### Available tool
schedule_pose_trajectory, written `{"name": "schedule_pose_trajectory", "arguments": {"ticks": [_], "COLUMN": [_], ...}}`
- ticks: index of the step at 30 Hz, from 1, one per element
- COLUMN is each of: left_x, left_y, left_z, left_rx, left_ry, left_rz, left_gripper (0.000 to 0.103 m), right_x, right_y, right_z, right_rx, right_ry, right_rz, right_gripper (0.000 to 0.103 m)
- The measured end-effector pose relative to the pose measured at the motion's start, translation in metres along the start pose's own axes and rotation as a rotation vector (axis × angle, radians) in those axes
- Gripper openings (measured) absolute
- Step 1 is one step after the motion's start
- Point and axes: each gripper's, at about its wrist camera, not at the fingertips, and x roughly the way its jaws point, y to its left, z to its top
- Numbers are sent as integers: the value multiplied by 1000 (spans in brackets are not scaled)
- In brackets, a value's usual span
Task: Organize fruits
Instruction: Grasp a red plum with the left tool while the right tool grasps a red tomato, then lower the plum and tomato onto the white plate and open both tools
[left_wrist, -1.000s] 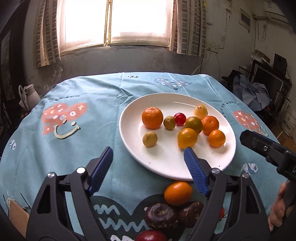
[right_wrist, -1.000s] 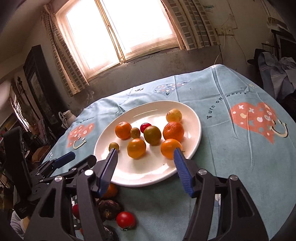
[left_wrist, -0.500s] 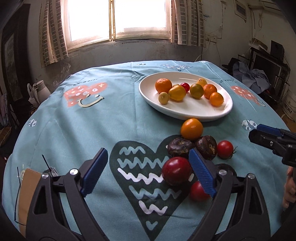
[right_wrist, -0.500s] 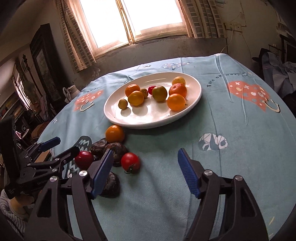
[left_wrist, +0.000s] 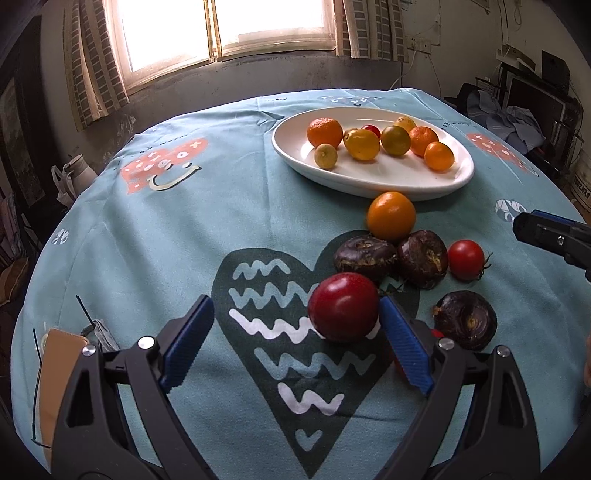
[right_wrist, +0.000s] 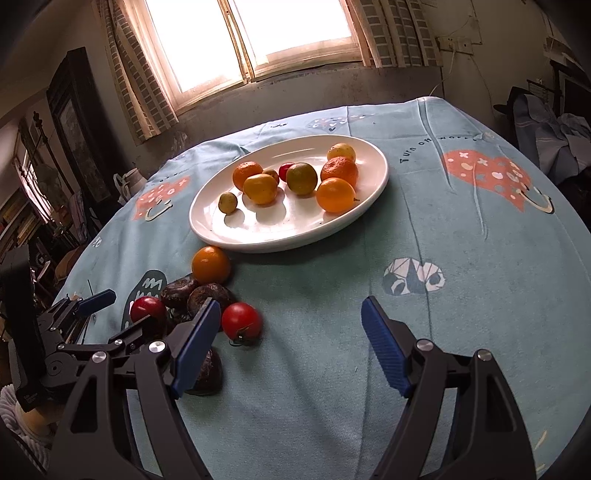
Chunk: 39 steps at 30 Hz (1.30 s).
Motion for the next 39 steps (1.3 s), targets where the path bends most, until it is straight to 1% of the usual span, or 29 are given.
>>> {"name": "schedule_pose_trajectory", "arguments": {"ticks": [2, 4, 6, 7, 9, 10, 13, 15, 19, 21, 23, 26, 28, 29, 30, 31, 32, 36, 39], "left_x": [0, 2, 4, 6, 9, 10, 14, 16, 19, 21, 22, 23, 23, 23, 23, 22, 22, 20, 15], "left_y": [8, 13, 12, 10, 8, 9, 13, 13, 11, 12, 12, 12, 11, 11, 9, 8, 6, 6, 6], "left_z": [1, 1, 0, 0, 0, 0, 0, 1, 4, 5, 6, 6, 6, 6, 6, 6, 6, 5, 5], "left_rx": [-27, -51, -47, -38, -31, -36, -67, -75, -76, -81, -83, -82, -79, -74, -68, -60, -56, -56, -57], "left_ry": [0, 7, 17, 25, 41, 48, 61, 65, 69, 72, 75, 81, 79, 77, 76, 75, 73, 63, 39], "left_rz": [13, 2, -25, -38, -65, -73, -109, -115, -108, -107, -108, -116, -122, -129, -137, -137, -138, -147, -138], "left_gripper": [91, 84, 72, 69, 58, 56, 54, 54, 55, 56, 56, 54, 51, 45, 40, 40, 40, 40, 40], "right_x": [2, 3, 5, 6, 9, 10, 13, 16, 27, 33, 37, 40, 42, 42, 42, 42, 41, 39, 33], "right_y": [-1, -1, 0, 1, 4, 5, 9, 12, 21, 25, 26, 29, 34, 36, 39, 41, 42, 42, 41], "right_z": [0, -1, -1, -2, -3, -4, -6, -7, -11, -12, -10, -10, -10, -10, -10, -11, -11, -13, -13], "right_rx": [-1, 0, -5, -11, -26, -33, -55, -71, -110, -125, -122, -127, -141, -152, -164, -172, -179, -179, -181], "right_ry": [5, 9, 14, 20, 33, 37, 48, 58, 96, 114, 123, 128, 134, 137, 138, 137, 135, 127, 106], "right_rz": [-5, -5, 4, 8, 15, 20, 28, 30, 28, 21, 25, 38, 45, 50, 55, 62, 67, 66, 59], "right_gripper": [79, 79, 79, 79, 79, 79, 78, 77, 66, 64, 58, 53, 47, 44, 38, 32, 29, 28, 28]}}
